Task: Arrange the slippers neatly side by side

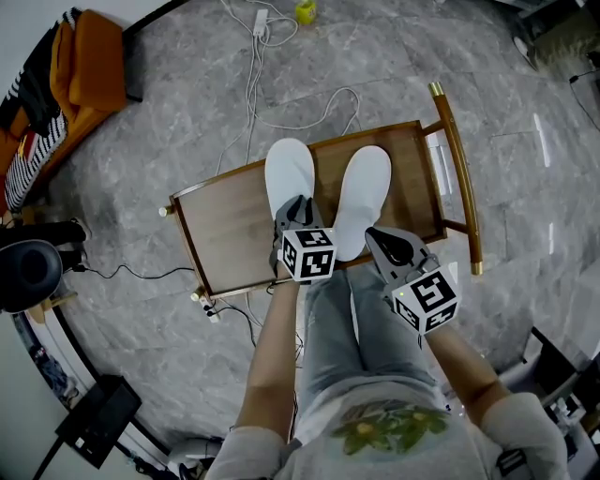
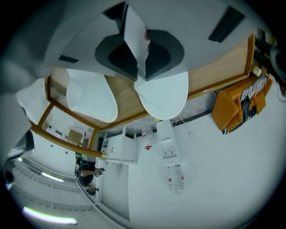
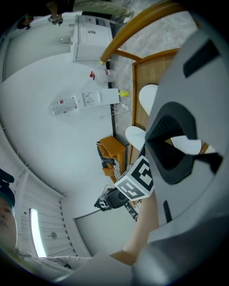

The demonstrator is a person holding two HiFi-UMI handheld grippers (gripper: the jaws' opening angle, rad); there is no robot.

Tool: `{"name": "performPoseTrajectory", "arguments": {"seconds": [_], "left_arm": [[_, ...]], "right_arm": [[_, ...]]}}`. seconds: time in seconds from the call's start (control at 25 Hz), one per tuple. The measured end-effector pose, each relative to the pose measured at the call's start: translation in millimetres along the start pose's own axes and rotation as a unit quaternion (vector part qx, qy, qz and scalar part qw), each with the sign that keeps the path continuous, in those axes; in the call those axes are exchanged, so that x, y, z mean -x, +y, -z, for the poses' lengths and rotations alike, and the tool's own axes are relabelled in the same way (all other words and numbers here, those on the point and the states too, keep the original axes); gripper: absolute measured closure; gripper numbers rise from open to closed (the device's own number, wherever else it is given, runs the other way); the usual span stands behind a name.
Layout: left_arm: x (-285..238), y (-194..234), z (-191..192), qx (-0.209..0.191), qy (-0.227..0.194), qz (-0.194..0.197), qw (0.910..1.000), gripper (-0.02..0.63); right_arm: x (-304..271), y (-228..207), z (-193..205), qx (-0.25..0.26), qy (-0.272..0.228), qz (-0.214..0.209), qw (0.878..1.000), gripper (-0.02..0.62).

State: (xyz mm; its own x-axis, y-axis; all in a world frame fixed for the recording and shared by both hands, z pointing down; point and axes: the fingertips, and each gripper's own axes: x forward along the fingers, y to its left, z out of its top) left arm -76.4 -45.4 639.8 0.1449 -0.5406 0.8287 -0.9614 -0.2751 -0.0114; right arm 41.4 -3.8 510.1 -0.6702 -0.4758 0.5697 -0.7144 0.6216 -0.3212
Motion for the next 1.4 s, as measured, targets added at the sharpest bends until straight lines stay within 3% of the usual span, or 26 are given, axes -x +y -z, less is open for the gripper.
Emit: {"name": "performPoseTrajectory", "arguments": {"seconds": [0.12, 0.24, 0.44, 0.56, 0.64, 0.8, 0.92, 1.04, 1.12, 1.24, 1.4], "left_arm": [[3.4, 2.8, 4.0, 0.070, -0.004, -0.001, 0.9975, 0.561], [7.4, 3.7, 5.5, 0.094, -0.008, -0.013, 0.9954, 0.568], [15.5, -4.4, 3.9, 0.037, -0.010, -0.001, 0.9993, 0.550], [23.4, -4.1, 6.1, 0.015, -0.003, 0.017, 0.9997, 0.445], [26.2, 4.4, 8.2, -0.016, 0.002, 0.010, 0.9998, 0.411], [22.0, 28.9, 16.0, -0.101, 0.026, -0.025, 0.9943, 0.402], [17.9, 41.1, 22.5, -0.138, 0.048, -0.026, 0.9889, 0.399], [14.8, 47.2, 28.1, -0.141, 0.060, -0.017, 0.9881, 0.399], [13.2, 48.7, 29.9, -0.125, 0.062, -0.011, 0.9902, 0.407], [11.2, 49.3, 32.4, -0.099, 0.062, -0.011, 0.9931, 0.477], [9.2, 49.9, 36.7, -0.064, 0.065, -0.007, 0.9958, 0.493]], "right_arm": [[-0.4, 0.9, 1.1, 0.000, 0.000, -0.001, 1.000, 0.591], [-0.7, 1.6, 1.2, 0.001, 0.001, -0.003, 1.000, 0.591], [-2.1, 2.4, 0.7, 0.003, 0.001, -0.005, 1.000, 0.591], [-2.4, 4.9, 0.2, 0.004, 0.002, -0.006, 1.000, 0.591], [-2.7, 6.1, -0.4, 0.005, 0.002, -0.007, 1.000, 0.591], [-2.5, 7.1, 0.2, 0.007, 0.002, -0.009, 1.000, 0.591], [-2.4, 7.5, 1.9, 0.008, 0.002, -0.010, 1.000, 0.591], [-1.9, 8.9, 4.0, 0.009, 0.003, -0.011, 1.000, 0.591], [-1.5, 10.2, 4.7, 0.009, 0.004, -0.011, 1.000, 0.591], [-0.5, 11.5, 4.8, 0.010, 0.005, -0.012, 1.000, 0.591], [1.1, 11.9, 5.6, 0.010, 0.004, -0.012, 1.000, 0.591]]}}
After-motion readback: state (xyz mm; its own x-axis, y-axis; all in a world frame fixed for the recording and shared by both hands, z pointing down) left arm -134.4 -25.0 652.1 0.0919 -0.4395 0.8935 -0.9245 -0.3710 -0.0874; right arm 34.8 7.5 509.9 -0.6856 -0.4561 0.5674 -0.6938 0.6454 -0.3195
